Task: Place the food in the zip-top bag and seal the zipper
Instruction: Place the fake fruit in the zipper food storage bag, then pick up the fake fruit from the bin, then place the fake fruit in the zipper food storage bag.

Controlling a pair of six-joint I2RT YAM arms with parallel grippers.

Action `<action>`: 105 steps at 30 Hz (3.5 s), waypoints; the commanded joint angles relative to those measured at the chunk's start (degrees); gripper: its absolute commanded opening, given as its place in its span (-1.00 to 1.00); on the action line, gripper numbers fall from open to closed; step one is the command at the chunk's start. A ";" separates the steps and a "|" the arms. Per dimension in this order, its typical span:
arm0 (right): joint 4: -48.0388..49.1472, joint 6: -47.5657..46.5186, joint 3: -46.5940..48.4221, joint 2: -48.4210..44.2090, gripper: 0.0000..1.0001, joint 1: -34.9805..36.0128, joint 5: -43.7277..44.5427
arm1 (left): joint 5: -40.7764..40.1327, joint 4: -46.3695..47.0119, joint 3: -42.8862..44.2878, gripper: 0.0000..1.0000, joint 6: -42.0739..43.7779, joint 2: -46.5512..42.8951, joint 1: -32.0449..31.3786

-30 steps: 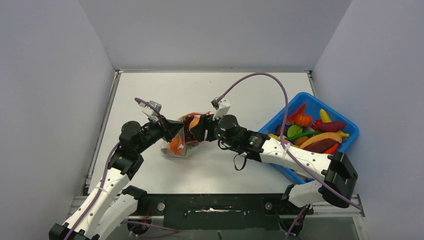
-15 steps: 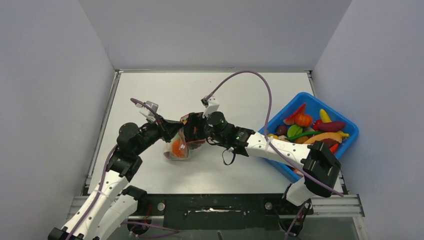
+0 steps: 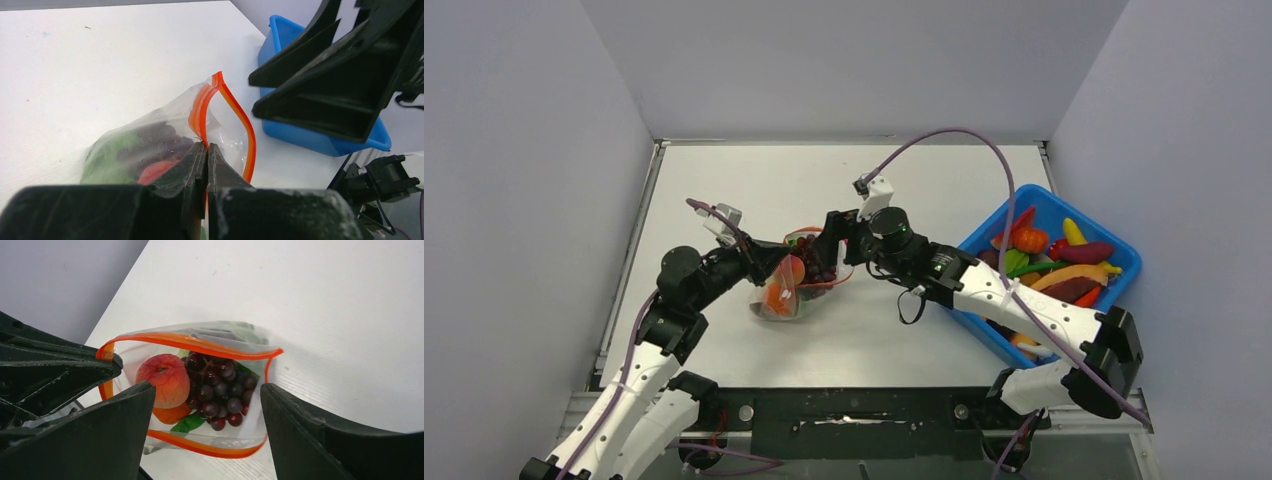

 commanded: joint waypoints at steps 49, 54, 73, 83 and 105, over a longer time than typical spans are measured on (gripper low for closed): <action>-54.67 32.60 -8.36 -13.31 0.67 -34.20 29.41 | 0.02 -3.02 -3.66 -1.00 21.79 -8.04 -0.55; -49.47 29.61 -11.57 -14.56 0.74 -36.14 25.56 | -0.39 -3.61 -3.88 -1.00 21.68 -8.42 -0.57; -40.07 25.19 -19.49 -12.59 0.46 -39.28 22.76 | -0.77 -3.99 -3.74 -1.00 22.05 -7.79 -0.54; -42.22 25.29 -17.41 -16.68 0.18 -39.27 25.78 | -0.52 -3.93 -3.97 -1.00 21.66 -7.78 -0.54; -36.29 11.46 -12.70 -30.97 0.06 -37.72 19.81 | 4.18 2.16 1.90 -1.00 10.37 -2.32 -0.54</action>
